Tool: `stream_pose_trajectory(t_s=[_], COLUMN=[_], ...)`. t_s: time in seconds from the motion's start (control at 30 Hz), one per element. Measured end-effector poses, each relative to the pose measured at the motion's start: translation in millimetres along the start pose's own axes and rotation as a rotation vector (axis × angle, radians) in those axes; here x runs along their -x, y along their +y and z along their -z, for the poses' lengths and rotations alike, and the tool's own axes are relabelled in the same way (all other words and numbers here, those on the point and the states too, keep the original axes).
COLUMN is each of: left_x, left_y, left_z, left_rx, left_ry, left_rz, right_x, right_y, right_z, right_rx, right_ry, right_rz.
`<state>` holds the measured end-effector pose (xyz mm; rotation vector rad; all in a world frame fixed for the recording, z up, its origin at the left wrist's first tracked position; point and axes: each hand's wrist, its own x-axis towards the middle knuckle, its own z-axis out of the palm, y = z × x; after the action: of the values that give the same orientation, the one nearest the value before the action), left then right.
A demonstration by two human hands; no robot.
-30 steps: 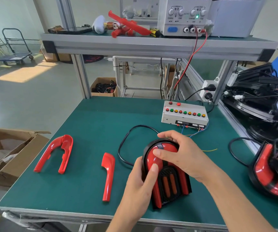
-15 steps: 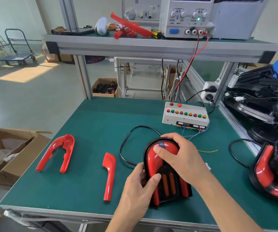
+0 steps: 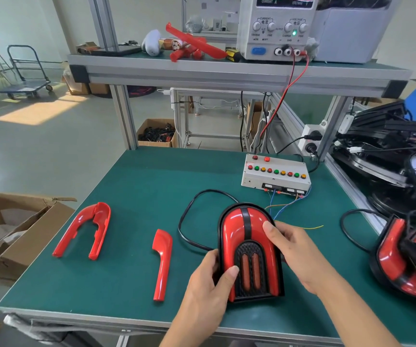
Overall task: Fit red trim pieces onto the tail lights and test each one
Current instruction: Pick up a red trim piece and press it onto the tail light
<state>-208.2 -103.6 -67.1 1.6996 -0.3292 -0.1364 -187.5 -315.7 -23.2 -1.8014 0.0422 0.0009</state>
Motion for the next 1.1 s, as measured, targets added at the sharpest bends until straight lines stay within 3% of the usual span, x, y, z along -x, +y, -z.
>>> stream_pose_trajectory(t_s=[0.33, 0.47, 0.53, 0.8, 0.93, 1.1], left_x=[-2.1, -7.7, -9.4, -7.1, -1.0, -0.8], left_y=[4.6, 4.5, 4.9, 10.6, 21.7, 32.1], left_z=[-2.1, 4.9, 5.9, -1.7, -11.1, -24.0], left_rx=[0.031, 0.191, 0.217, 0.103, 0.084, -0.138], left_ry=[0.029, 0.061, 0.055, 0.036, -0.077, -0.074], left_rz=[0.057, 0.157, 0.180, 0.127, 0.092, -0.004], right_x=[2.5, 23.0, 34.9, 61.4, 82.4, 116.1], right_y=[10.0, 24.8, 30.1, 30.5, 32.3, 37.5], right_z=[-12.8, -5.2, -2.7, -9.3, -0.3, 14.9], right_rx=[0.116, 0.042, 0.047, 0.034, -0.042, -0.118], right_ry=[0.168, -0.033, -0.056, 0.111, 0.224, 0.435], right_rz=[0.088, 0.041, 0.036, 0.026, -0.010, -0.031])
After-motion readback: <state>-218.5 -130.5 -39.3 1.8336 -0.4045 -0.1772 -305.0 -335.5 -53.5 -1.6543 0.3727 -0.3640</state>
